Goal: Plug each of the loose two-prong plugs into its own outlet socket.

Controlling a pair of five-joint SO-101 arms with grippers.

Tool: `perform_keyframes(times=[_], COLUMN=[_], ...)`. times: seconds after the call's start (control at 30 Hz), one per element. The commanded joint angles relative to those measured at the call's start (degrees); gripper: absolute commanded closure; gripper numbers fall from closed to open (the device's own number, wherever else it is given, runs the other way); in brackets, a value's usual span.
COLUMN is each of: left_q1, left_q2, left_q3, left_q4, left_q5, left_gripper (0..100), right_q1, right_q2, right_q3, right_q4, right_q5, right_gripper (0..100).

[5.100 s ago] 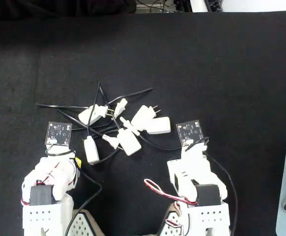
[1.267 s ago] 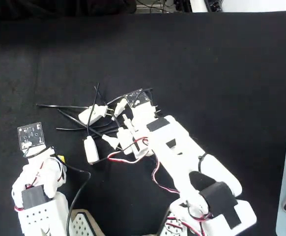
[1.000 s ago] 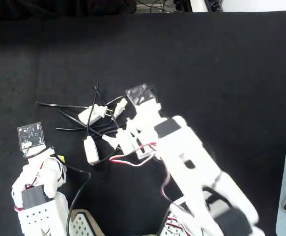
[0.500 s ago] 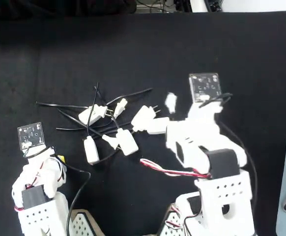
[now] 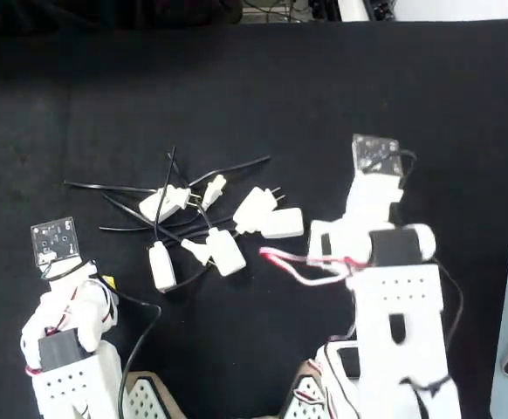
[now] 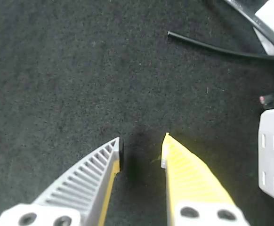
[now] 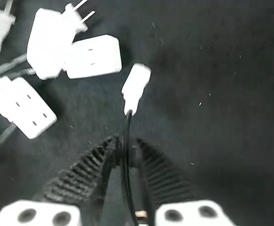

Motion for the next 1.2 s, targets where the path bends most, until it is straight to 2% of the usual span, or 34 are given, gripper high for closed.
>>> perform_keyframes(times=[0.0, 0.23, 0.37, 0.67, 1.0, 1.17], left_q1=[-0.6, -0.6, -0.6, -0.6, -0.6, -0.6], left_q2=[-0.1, -0.1, -0.1, -0.1, -0.1, -0.1], left_q3=[0.1, 0.1, 0.2, 0.2, 0.2, 0.2], left_q4=[-0.8, -0.8, -0.8, -0.8, -0.8, -0.8], left_q5=[0.4, 0.4, 0.4, 0.4, 0.4, 0.4], left_gripper=[85, 85, 85, 85, 85, 85], right_q1=[0.4, -3.0, -3.5, -2.3, 13.5, 17.5], right_q2=[7.5, 27.4, 32.0, 26.9, 26.2, 26.2], right_q3=[-8.9, -25.4, -33.2, -34.7, -26.5, -21.5], right_q4=[0.2, -0.8, 3.2, 14.2, 14.0, 14.0], right_q5=[-5.2, -7.4, -6.6, 13.5, 30.2, 35.6], right_gripper=[82.6, 81.9, 81.9, 81.9, 81.9, 81.9])
